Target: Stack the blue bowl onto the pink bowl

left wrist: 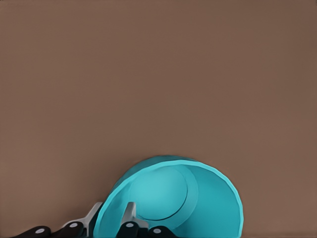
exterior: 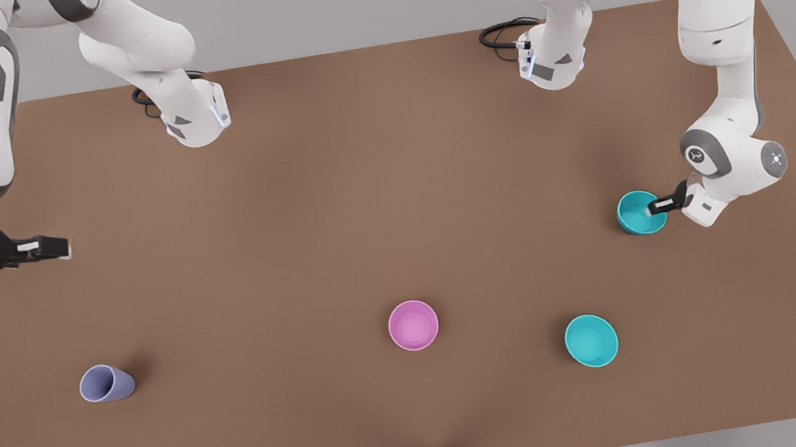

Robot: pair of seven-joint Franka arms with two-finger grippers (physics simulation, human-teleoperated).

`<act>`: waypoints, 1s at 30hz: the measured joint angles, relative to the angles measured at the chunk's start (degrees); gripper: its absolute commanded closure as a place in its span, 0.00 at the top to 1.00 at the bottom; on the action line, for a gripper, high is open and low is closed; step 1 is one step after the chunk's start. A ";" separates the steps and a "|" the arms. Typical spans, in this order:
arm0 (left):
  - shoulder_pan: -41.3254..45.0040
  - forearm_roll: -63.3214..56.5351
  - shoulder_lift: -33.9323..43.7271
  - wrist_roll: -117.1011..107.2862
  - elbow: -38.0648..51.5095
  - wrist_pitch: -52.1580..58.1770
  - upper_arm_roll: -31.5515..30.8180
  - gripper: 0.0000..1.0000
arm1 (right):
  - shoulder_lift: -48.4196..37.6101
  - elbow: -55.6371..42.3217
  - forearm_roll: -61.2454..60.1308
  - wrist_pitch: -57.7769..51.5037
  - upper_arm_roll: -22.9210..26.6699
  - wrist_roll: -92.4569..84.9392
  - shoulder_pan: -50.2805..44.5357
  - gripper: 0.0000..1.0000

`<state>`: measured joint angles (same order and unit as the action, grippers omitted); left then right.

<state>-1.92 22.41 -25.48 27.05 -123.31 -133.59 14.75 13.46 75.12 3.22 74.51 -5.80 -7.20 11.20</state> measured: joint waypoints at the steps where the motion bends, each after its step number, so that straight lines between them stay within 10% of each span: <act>1: 0.01 -0.01 0.02 0.27 0.15 -0.02 0.01 0.24 | 0.42 -0.62 -0.01 0.05 -0.03 -0.18 -0.06 1.00; 13: 14.88 -0.59 2.09 -5.22 18.23 10.34 -1.56 0.21 | 1.88 -1.27 0.03 0.58 -0.08 -1.73 -0.38 1.00; 22: 30.18 -0.65 -26.43 -25.46 65.34 21.84 -8.40 0.21 | 2.40 -1.25 0.11 0.72 -0.08 -2.37 -0.21 1.00; 30: 34.69 -1.06 -32.14 -40.90 69.55 16.65 -8.86 0.21 | 2.51 -1.18 0.29 0.75 -0.06 -2.74 -0.20 1.00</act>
<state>32.77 21.35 -57.62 -13.85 -53.75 -116.94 5.89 15.98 73.94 3.51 75.25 -5.86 -9.93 11.00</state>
